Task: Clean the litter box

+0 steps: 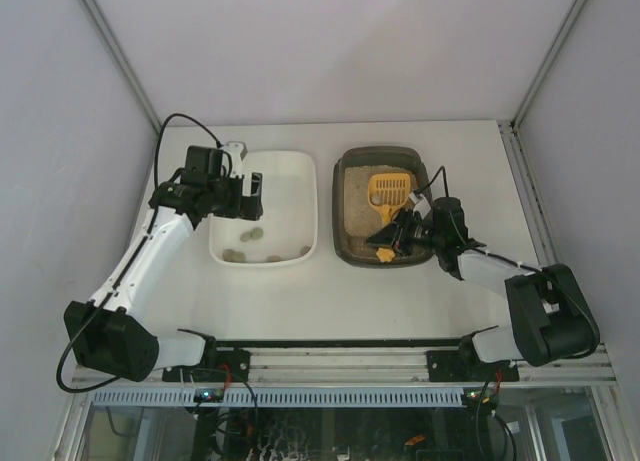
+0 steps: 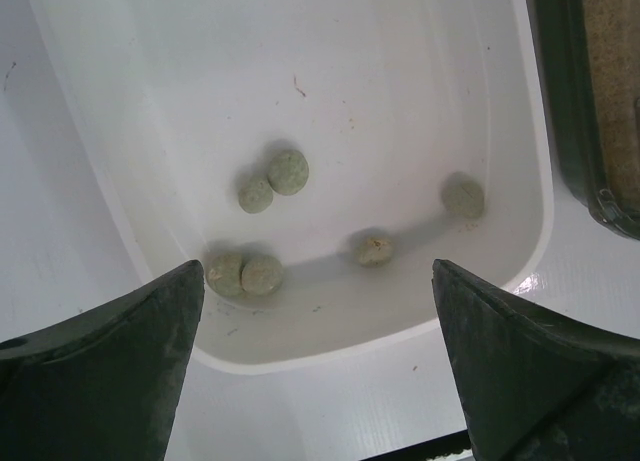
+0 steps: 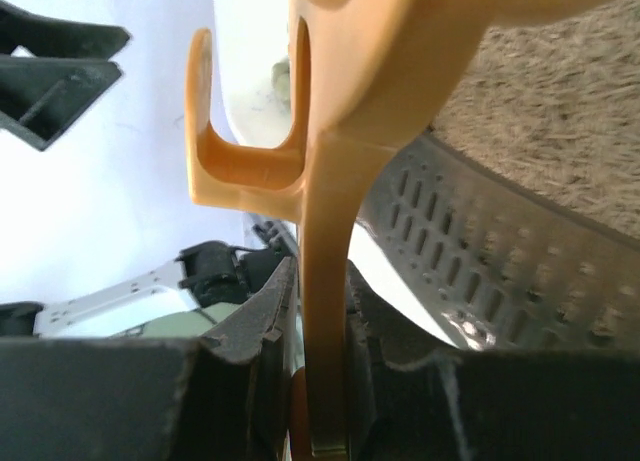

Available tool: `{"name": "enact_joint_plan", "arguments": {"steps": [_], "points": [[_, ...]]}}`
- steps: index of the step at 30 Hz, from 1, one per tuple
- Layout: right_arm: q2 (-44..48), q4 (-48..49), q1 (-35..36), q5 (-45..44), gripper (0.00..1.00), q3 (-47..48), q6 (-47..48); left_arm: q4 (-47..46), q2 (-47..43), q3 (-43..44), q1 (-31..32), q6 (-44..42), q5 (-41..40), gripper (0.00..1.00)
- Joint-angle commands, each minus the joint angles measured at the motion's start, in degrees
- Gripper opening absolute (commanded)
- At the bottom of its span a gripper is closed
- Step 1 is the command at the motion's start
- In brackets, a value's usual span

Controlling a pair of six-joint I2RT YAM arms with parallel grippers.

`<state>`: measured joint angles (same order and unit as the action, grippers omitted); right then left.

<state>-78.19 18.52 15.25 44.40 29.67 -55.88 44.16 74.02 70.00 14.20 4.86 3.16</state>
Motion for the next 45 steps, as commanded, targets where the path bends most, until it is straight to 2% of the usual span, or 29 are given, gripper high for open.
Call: {"name": "enact_joint_plan", "arguments": {"steps": [1,7,10,14,18,22,26,30,32,35,39,42,45], "points": [[-2.3,13.9,-1.4,5.7,0.0,0.3,-8.8,-0.7,-2.9,-2.5,-0.1,-2.2,1.4,1.0],[-10.6,36.1,-1.9,14.3,0.0,-0.3,-24.6,3.5,-5.1,-5.1,-0.2,-11.7,10.4,1.0],[-10.4,33.5,-1.5,13.1,0.0,-0.1,-22.6,6.3,-5.3,-5.6,-0.2,-13.8,10.9,1.0],[-7.4,15.4,1.6,11.8,0.0,4.1,-11.6,7.5,-4.9,-6.4,-1.2,-14.7,8.2,1.0],[-3.3,3.2,2.1,8.6,0.0,6.7,-4.3,6.3,-5.5,-6.5,-7.8,-14.4,10.1,1.0],[0.0,-21.8,6.3,-0.8,0.0,15.9,9.7,7.9,-3.5,-3.7,-15.6,-15.2,13.2,1.0],[-0.9,-36.6,13.3,-11.1,0.0,25.1,15.3,10.4,-1.6,-1.8,-20.1,-17.0,15.0,1.0],[-8.1,-53.5,22.5,-26.5,0.0,39.4,20.7,10.0,-2.0,-3.0,-21.2,-17.6,14.1,1.0],[-13.7,-62.4,27.8,-35.7,0.0,50.8,23.2,9.4,-3.0,-3.9,-21.3,-17.5,13.1,1.0],[-25.6,-79.1,34.9,-51.7,0.0,66.7,25.6,8.2,-4.4,-5.0,-21.5,-17.0,10.4,1.0],[-40.1,-95.7,43.1,-70.0,0.0,86.8,27.8,7.5,-5.3,-6.2,-21.9,-17.4,6.5,1.0],[-46.7,-101.5,45.7,-76.2,0.0,95.0,27.9,7.3,-5.5,-6.8,-22.5,-17.8,5.6,1.0],[-48.1,-101.5,46.4,-78.1,0.0,96.1,27.7,7.1,-5.8,-7.3,-23.2,-17.8,5.6,1.0]]}}
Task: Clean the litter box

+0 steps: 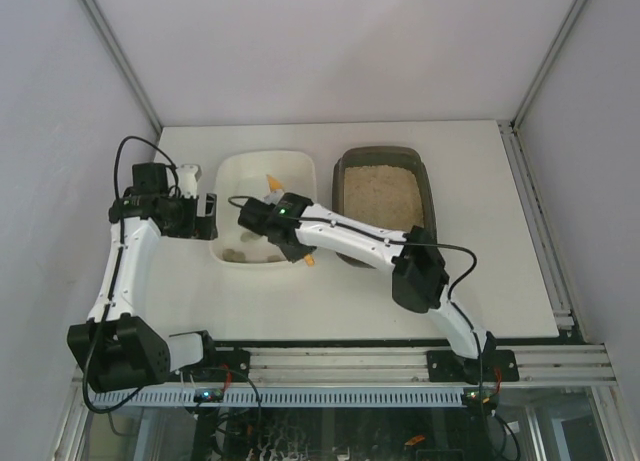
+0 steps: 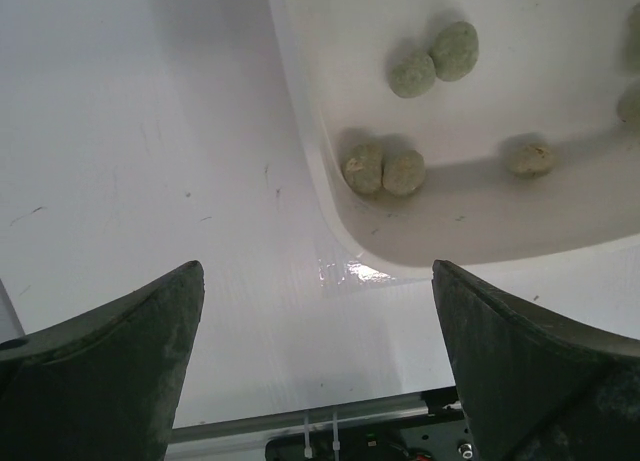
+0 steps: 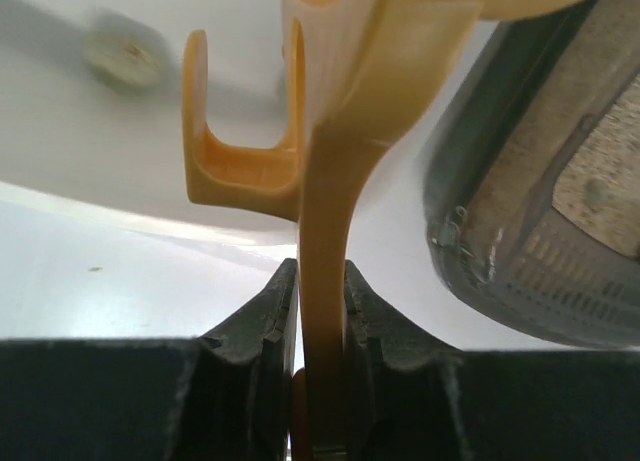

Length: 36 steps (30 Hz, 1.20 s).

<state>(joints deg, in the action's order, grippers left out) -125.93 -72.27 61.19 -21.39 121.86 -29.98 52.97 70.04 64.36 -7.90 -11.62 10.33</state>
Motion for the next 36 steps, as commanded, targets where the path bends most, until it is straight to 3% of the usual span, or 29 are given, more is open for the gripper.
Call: {"name": "enact_joint_plan", "arguments": {"steps": [1,8,13,16,22,25,30,33,36], "points": [[-0.3,-10.5,0.6,-12.7,0.0,3.8,1.7,-1.8,-1.9,-1.7,-1.2,-1.3,-1.6,1.0],[3.1,-7.4,1.6,-15.1,0.0,2.8,1.1,-0.4,-2.4,-2.7,-1.2,-3.1,-0.9,1.0],[13.1,-1.4,1.2,-9.8,0.0,-1.4,1.3,-0.6,-4.7,-2.0,-1.1,-2.1,-1.1,1.0],[21.4,-1.7,-2.7,-2.0,0.0,-6.9,1.3,0.2,-4.2,0.4,0.7,-0.9,-0.7,1.0],[31.8,-10.1,-21.0,22.0,0.0,-22.2,-0.7,-1.1,-0.9,4.2,8.8,3.1,-0.5,1.0],[34.7,-11.8,-26.1,28.9,0.0,-29.1,-0.9,-3.8,0.8,5.4,12.6,6.8,-0.3,1.0],[38.3,-10.4,-30.7,28.5,0.0,-30.4,-1.8,-5.5,6.4,12.6,19.7,14.5,-4.4,1.0],[43.5,-5.5,-32.9,30.8,0.0,-31.0,-4.3,-5.0,11.1,19.7,25.2,24.8,-11.0,1.0],[52.8,0.4,-36.4,32.6,0.0,-35.6,-9.1,-8.0,14.5,23.7,28.8,34.4,-10.1,1.0]]}}
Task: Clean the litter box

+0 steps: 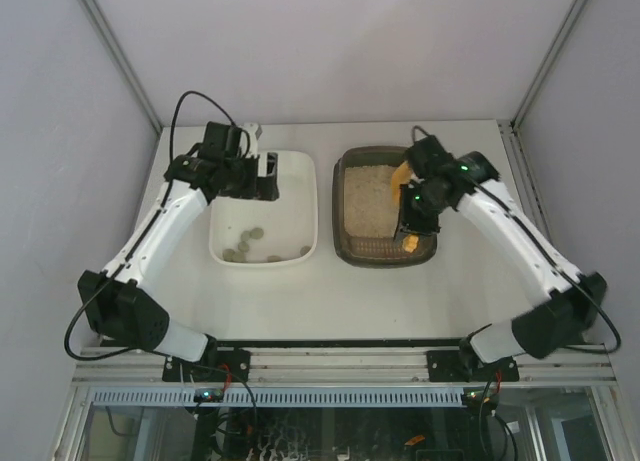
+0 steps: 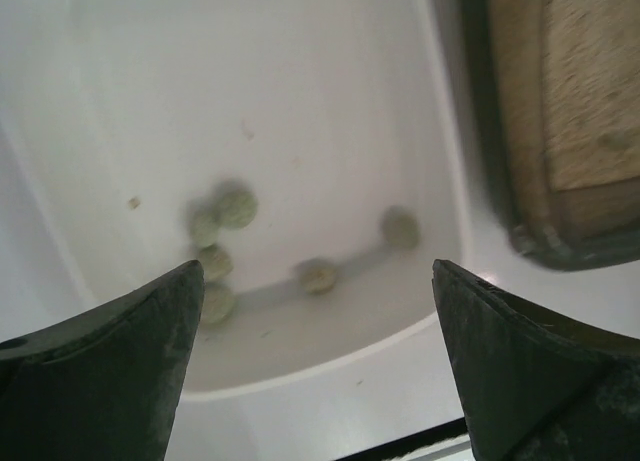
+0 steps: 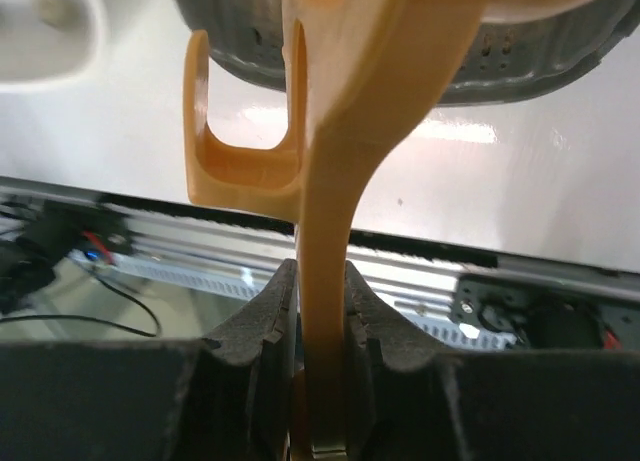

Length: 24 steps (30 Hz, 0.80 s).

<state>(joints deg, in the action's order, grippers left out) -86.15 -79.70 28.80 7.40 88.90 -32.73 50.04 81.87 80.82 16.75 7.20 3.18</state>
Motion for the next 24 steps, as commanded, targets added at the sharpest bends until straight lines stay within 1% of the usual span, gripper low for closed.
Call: {"name": "enact_joint_plan", "arguments": {"steps": [1,3,5,7,10,12,14,16,21,24], "points": [[16.8,9.5,-5.3,4.2,0.0,-4.6,-8.2,-6.9,3.9,8.1,5.3,18.4,-2.5,1.0],[24.7,12.5,-7.7,3.9,0.0,-8.2,-11.3,-8.4,7.8,12.9,9.3,22.2,-3.9,1.0],[33.6,14.3,-10.3,3.0,0.0,-10.9,-14.0,-6.4,14.0,19.6,14.2,23.4,-8.2,1.0],[39.9,14.7,-12.3,1.9,0.0,-12.7,-16.0,-3.6,20.8,26.4,16.9,24.1,-9.9,1.0],[45.9,13.4,-13.2,0.1,0.0,-14.0,-17.8,0.7,31.3,35.9,18.4,25.6,-10.1,1.0],[48.4,11.9,-13.2,-1.3,0.0,-14.5,-18.3,3.4,38.0,42.2,18.5,26.9,-9.7,1.0],[50.4,10.7,-13.2,-2.5,0.0,-15.2,-18.4,4.5,42.9,46.9,18.9,27.3,-10.7,1.0],[51.6,9.8,-13.2,-3.5,0.0,-15.7,-18.1,3.8,45.3,48.6,19.9,26.7,-13.3,1.0],[52.4,8.9,-13.2,-4.7,0.0,-16.1,-16.6,-0.4,48.3,46.3,21.0,25.1,-16.7,1.0],[52.8,8.9,-13.2,-5.4,0.0,-16.3,-15.8,-1.1,51.1,46.7,21.0,23.9,-18.2,0.95]]}}
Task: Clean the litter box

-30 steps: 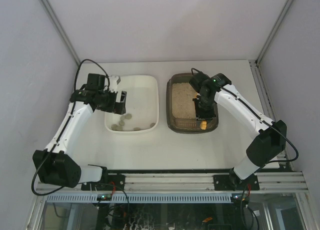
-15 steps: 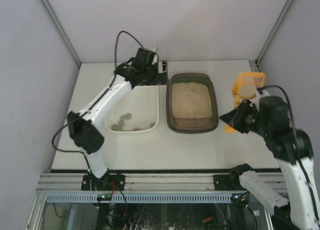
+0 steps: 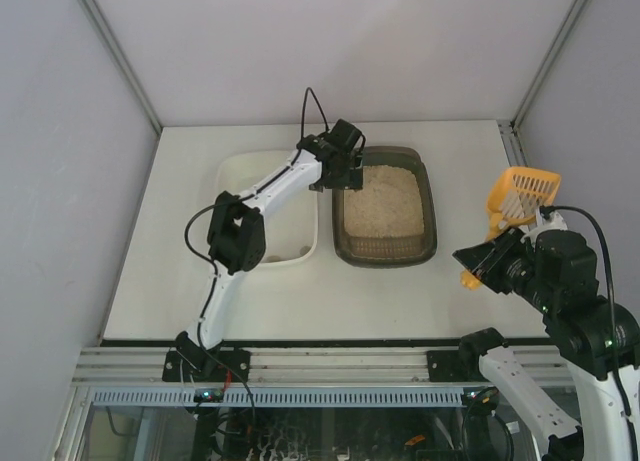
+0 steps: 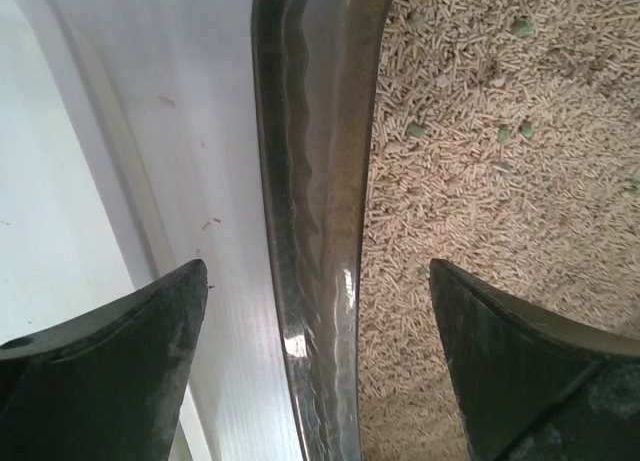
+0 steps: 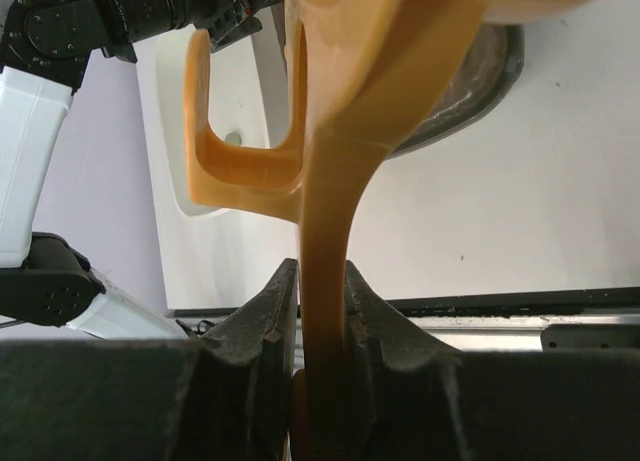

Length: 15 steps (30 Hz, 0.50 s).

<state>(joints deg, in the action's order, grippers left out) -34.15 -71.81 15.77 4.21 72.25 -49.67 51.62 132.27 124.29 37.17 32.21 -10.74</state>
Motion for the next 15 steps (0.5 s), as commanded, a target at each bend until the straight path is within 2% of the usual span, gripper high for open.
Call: {"name": "enact_joint_plan", "arguments": {"steps": [1,9,12,15], "points": [[1.0,1.2,-0.2,-2.4,0.0,0.1,1.4,-3.0,1.5,3.1,0.6,-1.7,-4.3,0.92],[1.7,2.4,-0.2,-4.5,0.0,-2.8,2.6,-6.5,3.5,0.7,2.8,-9.2,-2.9,0.73],[2.7,2.4,-0.2,-7.1,0.0,-3.1,2.6,-8.7,2.9,0.3,4.4,-15.0,-3.0,0.61],[3.6,2.3,-0.2,-9.2,0.0,-3.1,2.7,-10.2,1.9,0.9,5.4,-21.6,-2.5,0.38]]}}
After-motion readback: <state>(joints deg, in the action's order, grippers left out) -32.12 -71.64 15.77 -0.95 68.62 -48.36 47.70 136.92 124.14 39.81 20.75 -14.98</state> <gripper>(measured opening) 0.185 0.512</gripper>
